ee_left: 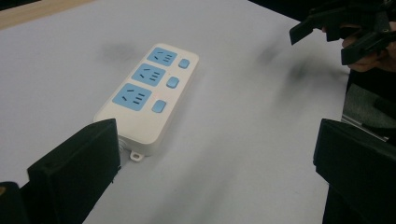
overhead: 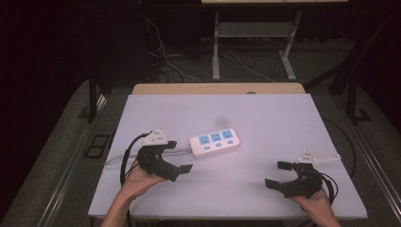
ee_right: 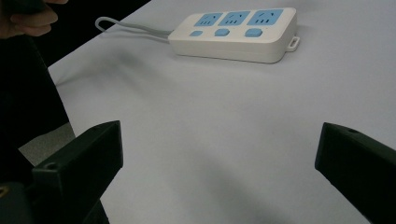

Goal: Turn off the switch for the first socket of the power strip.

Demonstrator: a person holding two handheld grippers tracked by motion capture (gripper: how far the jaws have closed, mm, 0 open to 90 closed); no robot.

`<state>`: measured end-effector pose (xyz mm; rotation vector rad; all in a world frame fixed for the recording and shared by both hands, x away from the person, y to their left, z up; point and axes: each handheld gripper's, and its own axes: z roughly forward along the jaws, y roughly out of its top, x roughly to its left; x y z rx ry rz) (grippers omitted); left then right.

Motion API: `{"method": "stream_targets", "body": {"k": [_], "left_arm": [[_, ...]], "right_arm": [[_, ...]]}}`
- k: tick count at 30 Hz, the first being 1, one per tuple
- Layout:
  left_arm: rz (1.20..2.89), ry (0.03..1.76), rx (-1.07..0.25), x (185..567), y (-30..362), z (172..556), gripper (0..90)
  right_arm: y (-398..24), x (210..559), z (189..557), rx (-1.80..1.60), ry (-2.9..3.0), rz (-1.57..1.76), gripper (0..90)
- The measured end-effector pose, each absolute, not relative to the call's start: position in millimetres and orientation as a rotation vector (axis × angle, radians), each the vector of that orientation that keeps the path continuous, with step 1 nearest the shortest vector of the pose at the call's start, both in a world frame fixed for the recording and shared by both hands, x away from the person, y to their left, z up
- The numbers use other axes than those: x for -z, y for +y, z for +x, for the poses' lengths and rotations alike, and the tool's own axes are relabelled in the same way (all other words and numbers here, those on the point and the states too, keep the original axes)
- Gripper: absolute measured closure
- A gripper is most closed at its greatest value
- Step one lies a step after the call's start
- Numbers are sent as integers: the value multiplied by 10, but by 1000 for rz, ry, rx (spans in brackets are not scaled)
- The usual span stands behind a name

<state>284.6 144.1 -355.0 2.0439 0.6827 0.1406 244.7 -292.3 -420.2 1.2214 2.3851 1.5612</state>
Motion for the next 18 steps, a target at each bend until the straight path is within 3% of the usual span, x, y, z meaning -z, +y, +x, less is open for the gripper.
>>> {"method": "stream_targets", "body": {"k": [18], "left_arm": [[2095,693,-128,3499,1395,3099,0]], "right_arm": [[-2924,4208,2448,-1560,2388,1219,7]]}}
